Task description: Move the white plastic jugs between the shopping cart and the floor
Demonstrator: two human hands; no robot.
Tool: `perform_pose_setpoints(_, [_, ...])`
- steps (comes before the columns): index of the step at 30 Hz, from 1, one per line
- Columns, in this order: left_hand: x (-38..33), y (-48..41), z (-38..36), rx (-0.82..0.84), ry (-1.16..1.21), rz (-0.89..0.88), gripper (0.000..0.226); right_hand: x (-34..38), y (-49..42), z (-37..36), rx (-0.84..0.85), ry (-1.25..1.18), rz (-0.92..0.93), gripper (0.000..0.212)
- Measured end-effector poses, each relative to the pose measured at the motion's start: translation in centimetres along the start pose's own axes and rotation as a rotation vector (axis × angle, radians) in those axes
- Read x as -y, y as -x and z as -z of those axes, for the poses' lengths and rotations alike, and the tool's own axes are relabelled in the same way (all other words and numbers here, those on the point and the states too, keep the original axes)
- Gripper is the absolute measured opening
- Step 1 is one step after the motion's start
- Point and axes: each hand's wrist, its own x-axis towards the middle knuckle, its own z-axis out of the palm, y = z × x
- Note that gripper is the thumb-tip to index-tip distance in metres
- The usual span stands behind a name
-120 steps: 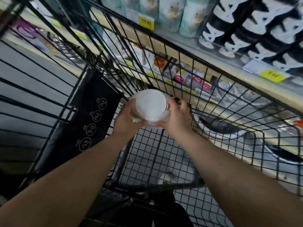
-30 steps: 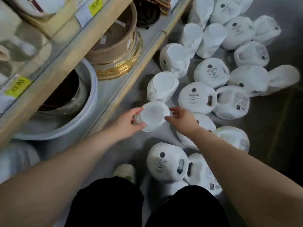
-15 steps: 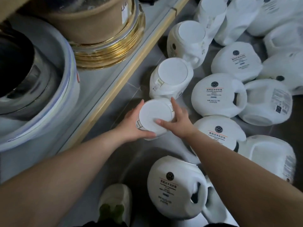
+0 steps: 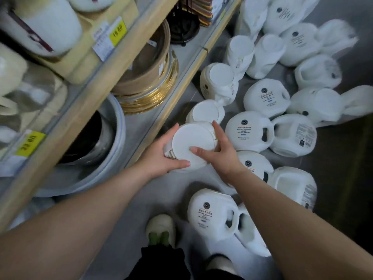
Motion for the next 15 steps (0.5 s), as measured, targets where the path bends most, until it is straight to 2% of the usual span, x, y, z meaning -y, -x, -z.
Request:
perform_pose_setpoints(6, [-13.0, 11.7, 6.2, -0.054, 0.114, -0.034, 0.094, 16.0, 9.9, 2.3, -0.021, -0.005, 0.091, 0.110])
perform_pose_setpoints(9, [-18.9, 18.1, 9.2, -0.081, 0.163, -0.073, 0.088, 23.4, 15.2, 2.9, 0.004, -0.050, 0.109, 0.105])
perform_pose_setpoints(12, [-23.2, 23.9, 11.3, -0.109, 0.216, -0.131, 0.083, 28.9, 19.9, 3.0, 0.017, -0.059, 0.160, 0.098])
perform_pose_setpoints(15, [-26.0, 28.5, 12.6, -0.140, 0.273, -0.159, 0.083, 32.5, 23.5, 3.1, 0.034, -0.071, 0.220, 0.105])
